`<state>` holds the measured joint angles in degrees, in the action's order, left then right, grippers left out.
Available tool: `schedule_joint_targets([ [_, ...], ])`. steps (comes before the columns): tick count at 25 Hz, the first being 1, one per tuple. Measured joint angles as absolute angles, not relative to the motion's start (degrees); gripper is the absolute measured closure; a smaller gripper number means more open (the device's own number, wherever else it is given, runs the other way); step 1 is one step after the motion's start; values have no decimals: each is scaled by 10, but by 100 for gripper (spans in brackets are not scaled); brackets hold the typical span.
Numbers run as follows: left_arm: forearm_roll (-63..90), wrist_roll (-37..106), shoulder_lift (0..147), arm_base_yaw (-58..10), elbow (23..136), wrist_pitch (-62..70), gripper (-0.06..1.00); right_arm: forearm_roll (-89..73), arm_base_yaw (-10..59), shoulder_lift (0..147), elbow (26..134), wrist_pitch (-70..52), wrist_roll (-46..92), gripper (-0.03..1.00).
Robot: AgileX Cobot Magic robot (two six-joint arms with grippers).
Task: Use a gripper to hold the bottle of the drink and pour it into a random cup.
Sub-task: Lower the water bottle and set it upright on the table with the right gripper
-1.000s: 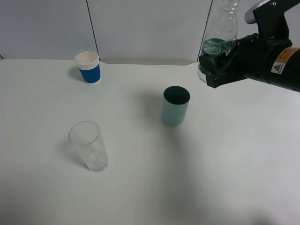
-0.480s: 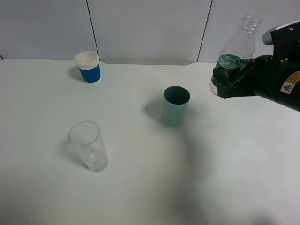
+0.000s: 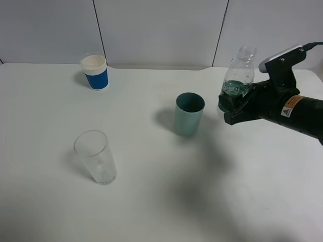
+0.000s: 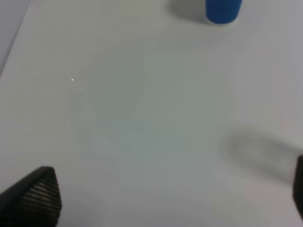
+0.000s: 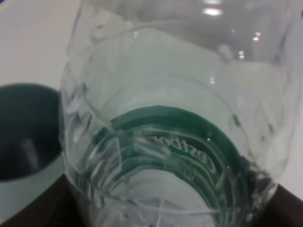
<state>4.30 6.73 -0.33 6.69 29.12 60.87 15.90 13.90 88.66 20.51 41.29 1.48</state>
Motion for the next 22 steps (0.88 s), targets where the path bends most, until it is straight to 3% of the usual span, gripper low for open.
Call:
schedule_joint_targets([
  [10, 43, 67, -3, 67, 291, 609, -5, 162, 111, 974, 205, 468, 18, 39],
  [22, 43, 67, -3, 67, 291, 609, -5, 92, 104, 1033, 206, 543, 124, 39],
])
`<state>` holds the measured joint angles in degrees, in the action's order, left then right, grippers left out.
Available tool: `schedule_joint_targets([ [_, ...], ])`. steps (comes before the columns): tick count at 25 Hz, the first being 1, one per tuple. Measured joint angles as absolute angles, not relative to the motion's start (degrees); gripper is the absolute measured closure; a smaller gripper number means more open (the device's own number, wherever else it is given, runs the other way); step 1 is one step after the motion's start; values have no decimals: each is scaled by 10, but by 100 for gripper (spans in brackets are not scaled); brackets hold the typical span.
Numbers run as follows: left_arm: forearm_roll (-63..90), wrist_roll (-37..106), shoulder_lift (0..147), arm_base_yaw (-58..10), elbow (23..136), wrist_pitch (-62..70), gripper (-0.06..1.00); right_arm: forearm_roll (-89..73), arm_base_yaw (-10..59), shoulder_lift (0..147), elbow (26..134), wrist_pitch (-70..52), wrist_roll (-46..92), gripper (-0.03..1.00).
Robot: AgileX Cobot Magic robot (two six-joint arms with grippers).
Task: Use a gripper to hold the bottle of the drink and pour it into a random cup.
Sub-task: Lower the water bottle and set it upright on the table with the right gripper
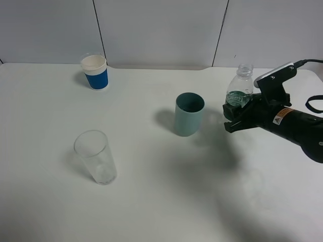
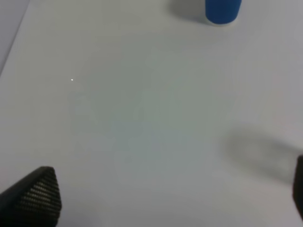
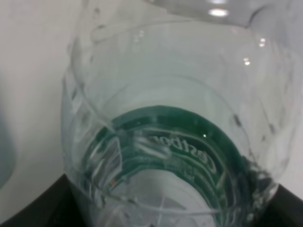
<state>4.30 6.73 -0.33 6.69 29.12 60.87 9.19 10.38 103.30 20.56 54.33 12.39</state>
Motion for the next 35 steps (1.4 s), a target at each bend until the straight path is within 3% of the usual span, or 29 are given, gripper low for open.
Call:
schedule_joint_targets([
  [9, 43, 67, -3, 67, 291, 609, -5, 92, 104, 1092, 206, 634, 91, 39],
  [35, 43, 67, -3, 67, 291, 609, -5, 89, 104, 1098, 206, 599, 64, 39],
])
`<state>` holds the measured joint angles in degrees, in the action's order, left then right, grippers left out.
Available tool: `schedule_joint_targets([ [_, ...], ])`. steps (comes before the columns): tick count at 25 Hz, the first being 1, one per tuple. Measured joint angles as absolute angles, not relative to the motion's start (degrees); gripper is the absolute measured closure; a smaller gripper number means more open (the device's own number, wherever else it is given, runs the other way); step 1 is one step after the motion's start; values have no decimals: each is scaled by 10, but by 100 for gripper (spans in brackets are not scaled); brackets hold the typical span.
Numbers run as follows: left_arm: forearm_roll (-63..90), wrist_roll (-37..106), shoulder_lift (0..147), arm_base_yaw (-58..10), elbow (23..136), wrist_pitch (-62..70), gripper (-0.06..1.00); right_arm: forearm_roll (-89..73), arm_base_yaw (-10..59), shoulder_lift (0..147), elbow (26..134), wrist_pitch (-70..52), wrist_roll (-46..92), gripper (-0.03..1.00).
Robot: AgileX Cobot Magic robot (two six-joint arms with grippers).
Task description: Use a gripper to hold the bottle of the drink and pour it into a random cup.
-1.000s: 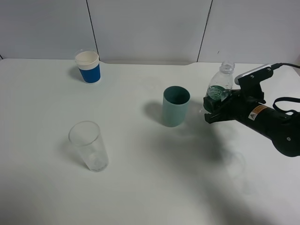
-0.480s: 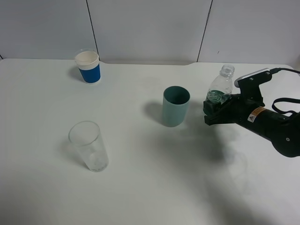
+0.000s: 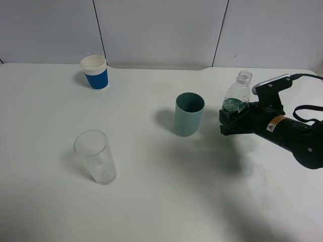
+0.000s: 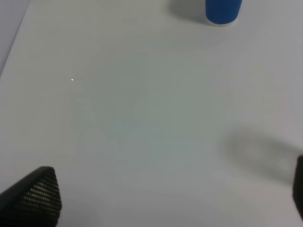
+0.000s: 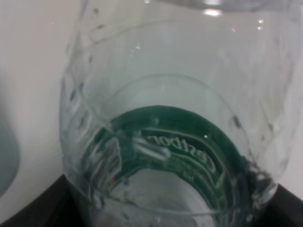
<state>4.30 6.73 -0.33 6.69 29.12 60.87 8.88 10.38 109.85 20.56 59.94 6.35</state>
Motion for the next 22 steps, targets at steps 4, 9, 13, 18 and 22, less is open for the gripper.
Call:
schedule_joint_targets([
  [4, 43, 67, -3, 67, 291, 609, -5, 89, 104, 1098, 206, 599, 64, 39],
  [9, 43, 67, -3, 67, 291, 609, -5, 89, 104, 1098, 206, 601, 63, 26],
  [13, 43, 67, -3, 67, 291, 609, -5, 89, 104, 1098, 206, 625, 62, 9],
  [18, 43, 67, -3, 67, 291, 609, -5, 90, 104, 1098, 206, 634, 62, 6],
  [22, 43, 67, -3, 67, 291, 609, -5, 95, 104, 1098, 206, 634, 62, 5],
])
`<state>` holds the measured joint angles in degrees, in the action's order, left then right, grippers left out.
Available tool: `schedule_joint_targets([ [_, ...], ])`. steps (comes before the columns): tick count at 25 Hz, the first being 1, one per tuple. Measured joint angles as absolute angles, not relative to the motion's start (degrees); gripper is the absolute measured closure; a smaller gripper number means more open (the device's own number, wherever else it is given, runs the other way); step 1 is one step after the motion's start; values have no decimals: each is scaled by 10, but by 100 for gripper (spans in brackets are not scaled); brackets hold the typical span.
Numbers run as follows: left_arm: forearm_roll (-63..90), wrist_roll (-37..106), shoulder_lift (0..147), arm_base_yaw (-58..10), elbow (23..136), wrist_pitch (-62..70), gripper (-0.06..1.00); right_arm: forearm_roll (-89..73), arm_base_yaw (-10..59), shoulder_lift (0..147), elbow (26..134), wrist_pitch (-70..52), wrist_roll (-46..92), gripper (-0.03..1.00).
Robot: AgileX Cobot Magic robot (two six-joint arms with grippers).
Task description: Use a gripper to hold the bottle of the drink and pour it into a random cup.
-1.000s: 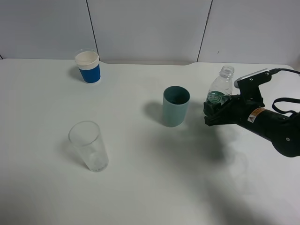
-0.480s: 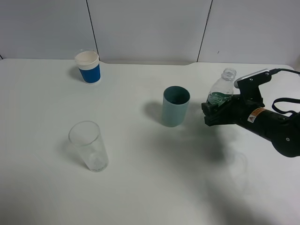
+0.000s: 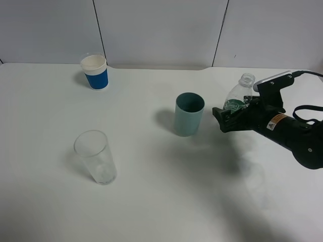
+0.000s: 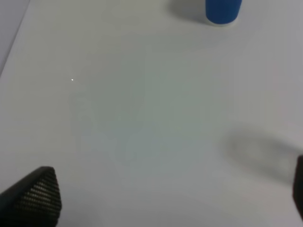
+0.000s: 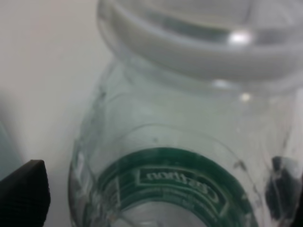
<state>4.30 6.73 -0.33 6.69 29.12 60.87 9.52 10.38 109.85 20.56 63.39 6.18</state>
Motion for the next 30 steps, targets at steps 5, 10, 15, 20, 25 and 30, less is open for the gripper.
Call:
schedule_joint_targets([
  [5, 43, 67, -3, 67, 291, 609, -5, 99, 104, 1072, 206, 633, 62, 5],
  [10, 43, 67, -3, 67, 291, 609, -5, 99, 104, 1010, 205, 597, 62, 5],
  [15, 43, 67, -3, 67, 291, 609, -5, 97, 104, 920, 204, 535, 62, 5],
  [20, 43, 67, -3, 67, 291, 609, -5, 92, 104, 808, 217, 445, 62, 5],
  [25, 43, 67, -3, 67, 291, 609, -5, 85, 104, 696, 240, 335, 69, 5],
  [30, 43, 67, -3, 67, 291, 609, -5, 78, 91, 586, 277, 208, 110, 5],
])
